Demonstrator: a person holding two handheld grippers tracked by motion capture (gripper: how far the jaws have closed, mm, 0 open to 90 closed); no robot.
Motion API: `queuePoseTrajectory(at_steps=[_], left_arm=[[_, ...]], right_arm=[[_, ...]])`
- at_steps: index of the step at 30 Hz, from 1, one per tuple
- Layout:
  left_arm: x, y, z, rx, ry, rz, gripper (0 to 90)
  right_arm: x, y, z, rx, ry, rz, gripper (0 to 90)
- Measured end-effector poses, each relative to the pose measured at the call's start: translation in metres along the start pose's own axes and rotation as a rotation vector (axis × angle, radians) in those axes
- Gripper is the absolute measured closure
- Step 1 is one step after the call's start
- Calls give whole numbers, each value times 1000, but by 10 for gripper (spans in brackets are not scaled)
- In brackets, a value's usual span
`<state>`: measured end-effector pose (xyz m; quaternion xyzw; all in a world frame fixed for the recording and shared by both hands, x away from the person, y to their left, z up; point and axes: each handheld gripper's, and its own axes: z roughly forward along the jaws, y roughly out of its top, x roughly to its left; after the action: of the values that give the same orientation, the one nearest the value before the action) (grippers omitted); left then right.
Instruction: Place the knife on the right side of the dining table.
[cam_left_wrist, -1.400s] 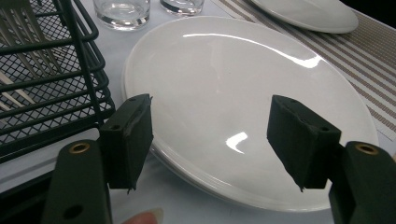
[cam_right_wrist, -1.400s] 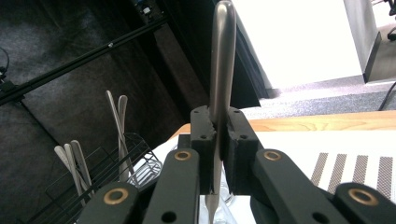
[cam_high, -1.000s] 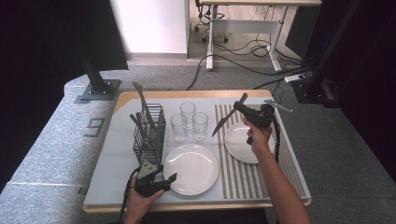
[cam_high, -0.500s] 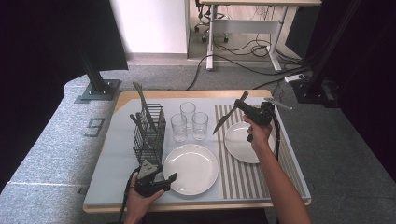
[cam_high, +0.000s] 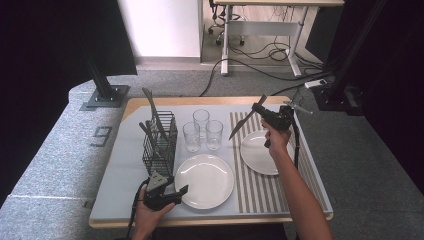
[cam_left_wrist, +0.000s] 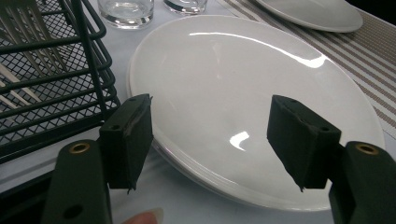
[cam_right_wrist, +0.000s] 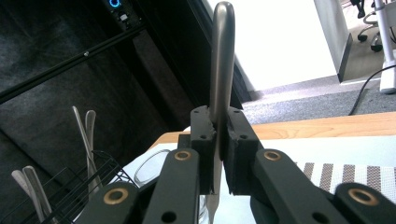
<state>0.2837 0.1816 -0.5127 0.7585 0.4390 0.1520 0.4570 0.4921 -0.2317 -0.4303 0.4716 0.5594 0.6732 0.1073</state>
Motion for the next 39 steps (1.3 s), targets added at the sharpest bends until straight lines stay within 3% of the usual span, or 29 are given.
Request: queuePoseTrajectory(at_steps=[17,39], left_arm=[[0,1,-1,-4,5,-2,314],[0,0,0,-1,9,-2,314]], right_arm=[[-13,0,3,1,-11,12,837],[-19,4,7,-11,-36,15,837]])
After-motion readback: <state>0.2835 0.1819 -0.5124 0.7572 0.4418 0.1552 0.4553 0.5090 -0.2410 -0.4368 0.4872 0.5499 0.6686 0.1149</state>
